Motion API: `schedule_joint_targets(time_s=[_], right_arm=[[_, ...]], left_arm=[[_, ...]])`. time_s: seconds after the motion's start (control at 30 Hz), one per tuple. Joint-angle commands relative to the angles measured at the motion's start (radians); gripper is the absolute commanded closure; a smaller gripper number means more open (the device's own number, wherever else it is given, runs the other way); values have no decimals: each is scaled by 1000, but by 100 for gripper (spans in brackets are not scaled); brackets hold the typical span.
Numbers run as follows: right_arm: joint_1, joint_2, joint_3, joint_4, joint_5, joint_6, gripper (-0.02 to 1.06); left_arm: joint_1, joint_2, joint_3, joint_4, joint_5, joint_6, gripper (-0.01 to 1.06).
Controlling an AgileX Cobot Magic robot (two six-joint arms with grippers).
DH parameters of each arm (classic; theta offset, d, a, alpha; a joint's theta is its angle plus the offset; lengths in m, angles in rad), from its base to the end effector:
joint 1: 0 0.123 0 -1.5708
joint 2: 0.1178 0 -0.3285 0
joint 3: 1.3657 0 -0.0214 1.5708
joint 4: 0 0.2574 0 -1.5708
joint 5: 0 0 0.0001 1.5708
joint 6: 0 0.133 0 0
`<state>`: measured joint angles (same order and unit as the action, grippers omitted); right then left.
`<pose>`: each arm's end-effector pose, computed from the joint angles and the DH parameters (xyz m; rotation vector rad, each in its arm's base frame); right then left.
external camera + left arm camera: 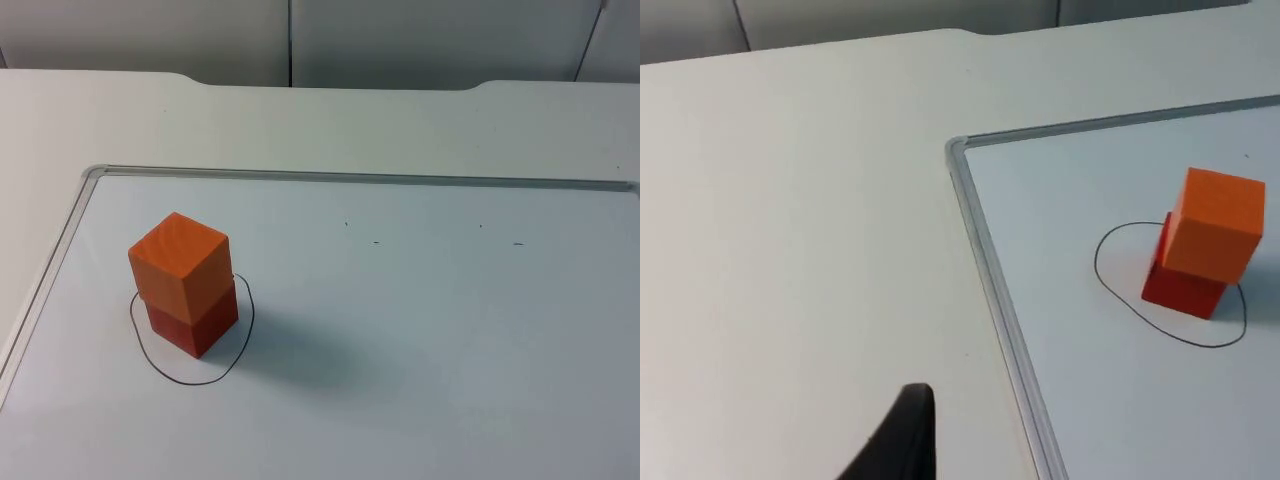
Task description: Pick up one cube with the left hand and another cube with the right hand. First place the cube in the right hand at the target position, then stack the cube in the left hand on top.
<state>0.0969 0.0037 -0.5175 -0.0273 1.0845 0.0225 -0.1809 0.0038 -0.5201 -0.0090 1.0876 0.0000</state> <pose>-0.0079 -0.0040 0.2642 -0.0745 2.0528 0.0414 -0.0087 0.0005 0.2646 0.1865 2.0486 -0.1230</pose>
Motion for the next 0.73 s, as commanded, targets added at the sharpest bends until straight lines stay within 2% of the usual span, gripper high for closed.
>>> schedule_joint_targets(time_s=[0.0,0.2,0.53,0.7], right_arm=[[-7,-4,9,3,-6,-4,0],[-7,-4,9,3,-6,-4,0],[-7,-4,9,3,-6,-4,0],[-7,-4,9,3,-6,-4,0]], left_arm=[[33,-4,6,-2,-10,0,0],[92,-4,6,-2,-10,0,0],[100,-4,6,-2,-10,0,0],[131,-4,6,0,-10,0,0]])
